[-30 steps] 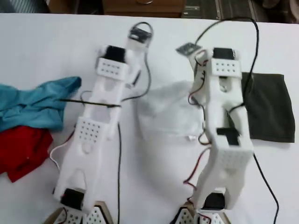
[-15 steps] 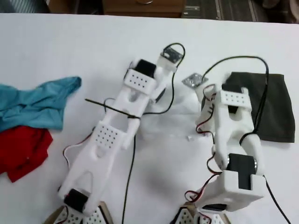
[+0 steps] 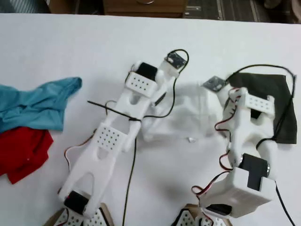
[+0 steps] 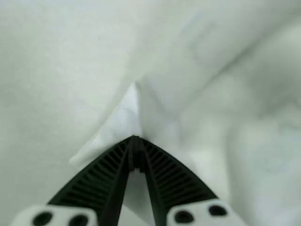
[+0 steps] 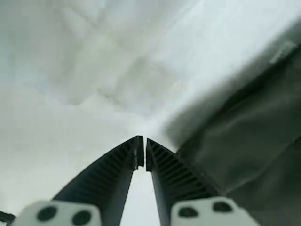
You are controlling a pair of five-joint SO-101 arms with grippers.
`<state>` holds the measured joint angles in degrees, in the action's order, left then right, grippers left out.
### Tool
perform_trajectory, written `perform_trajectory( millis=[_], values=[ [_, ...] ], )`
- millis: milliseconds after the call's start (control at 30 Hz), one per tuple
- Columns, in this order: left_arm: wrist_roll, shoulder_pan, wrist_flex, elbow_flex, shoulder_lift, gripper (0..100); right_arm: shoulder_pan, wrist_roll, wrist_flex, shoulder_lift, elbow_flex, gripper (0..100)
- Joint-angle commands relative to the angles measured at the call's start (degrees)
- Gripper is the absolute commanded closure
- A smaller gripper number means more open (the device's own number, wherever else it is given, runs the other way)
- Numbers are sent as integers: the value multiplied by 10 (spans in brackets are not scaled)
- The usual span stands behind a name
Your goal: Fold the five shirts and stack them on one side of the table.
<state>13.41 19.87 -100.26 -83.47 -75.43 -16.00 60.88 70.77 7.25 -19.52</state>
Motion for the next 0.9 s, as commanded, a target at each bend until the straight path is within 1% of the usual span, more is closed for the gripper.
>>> perform_trajectory(
  millis=[0,67,167,300,367,500,600,700,800,867],
  values=[
    [4,-6,-18,-9,23,977,-5,4,7,-9,40,978],
    [5,-6,-18,-14,49,977,1,-19,35,-22,50,978],
    [19,-6,-15,-13,95,977,14,-31,84,-59,44,978],
    [41,-7,4,-7,106,977,52,-29,90,-132,-27,977],
    [41,-12,20,7,106,977,80,-33,72,-175,-71,977],
    [40,-18,50,35,106,977,138,-38,3,-259,-163,977],
    [30,-20,57,49,106,977,181,-74,-51,-297,-225,978],
    [19,-23,57,59,106,977,218,-91,-84,-306,-277,978],
    [19,-30,58,65,106,977,230,-88,-114,-306,-326,978],
    [19,-40,58,65,106,977,217,-81,-135,-306,-349,978]
  ],
)
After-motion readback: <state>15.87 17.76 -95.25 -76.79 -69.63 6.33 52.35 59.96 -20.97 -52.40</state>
